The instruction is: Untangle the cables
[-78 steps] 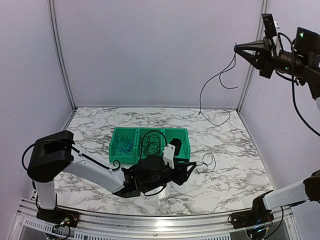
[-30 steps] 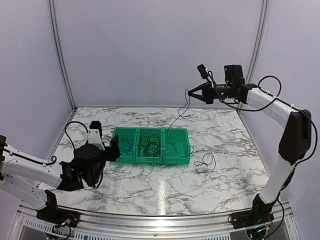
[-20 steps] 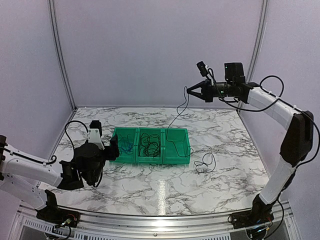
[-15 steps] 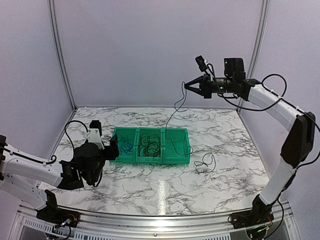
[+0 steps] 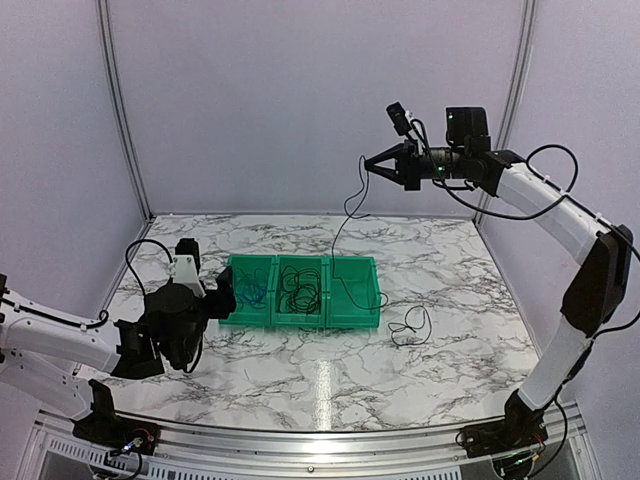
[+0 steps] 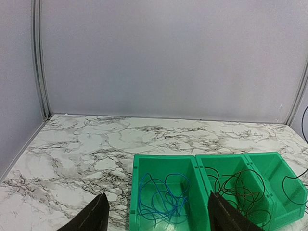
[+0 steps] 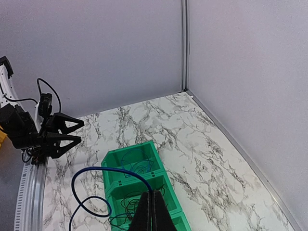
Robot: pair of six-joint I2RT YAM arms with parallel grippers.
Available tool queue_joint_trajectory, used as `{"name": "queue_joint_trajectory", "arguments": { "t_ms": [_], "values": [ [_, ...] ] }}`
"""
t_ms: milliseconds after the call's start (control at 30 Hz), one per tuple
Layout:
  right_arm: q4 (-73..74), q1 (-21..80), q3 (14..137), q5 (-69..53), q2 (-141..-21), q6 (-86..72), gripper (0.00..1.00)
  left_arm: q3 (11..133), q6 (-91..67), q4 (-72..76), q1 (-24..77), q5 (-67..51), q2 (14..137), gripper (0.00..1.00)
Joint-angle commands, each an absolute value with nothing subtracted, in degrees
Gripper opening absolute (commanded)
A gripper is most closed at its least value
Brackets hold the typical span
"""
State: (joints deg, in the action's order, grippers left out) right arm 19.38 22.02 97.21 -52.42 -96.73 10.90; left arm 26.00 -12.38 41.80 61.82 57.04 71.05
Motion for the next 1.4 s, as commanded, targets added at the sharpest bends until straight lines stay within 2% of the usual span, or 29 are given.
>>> {"name": "queue_joint_trajectory", "arguments": {
  "t_ms": [0,100,433,700,1033,1367],
  "values": [
    [23.7,22.4,101.8,-45.0,-96.1,14.6,0.00,27.5,-11.9,40.4,61.4,56.7,69.8,0.73],
    [25.5,21.5,99.4,-39.8,-95.1,17.6,0.00,27.7,-11.7,40.3,61.4,56.6,69.7,0.73],
    [28.4,16.6,91.2,-37.4,-89.1,19.5,0.00,27.2,-11.9,40.0,61.4,56.1,68.8,0.73],
    [29.7,17.6,95.9,-41.4,-87.9,17.9,0.00,27.3,-12.4,39.8,61.4,55.5,68.6,0.73],
    [31.7,23.4,103.8,-42.3,-91.6,17.7,0.00,25.4,-14.5,39.2,61.4,55.9,66.0,0.73],
    [29.5,23.6,104.7,-43.7,-95.9,16.9,0.00,23.9,-15.6,38.5,61.4,56.6,63.3,0.73]
  ]
}}
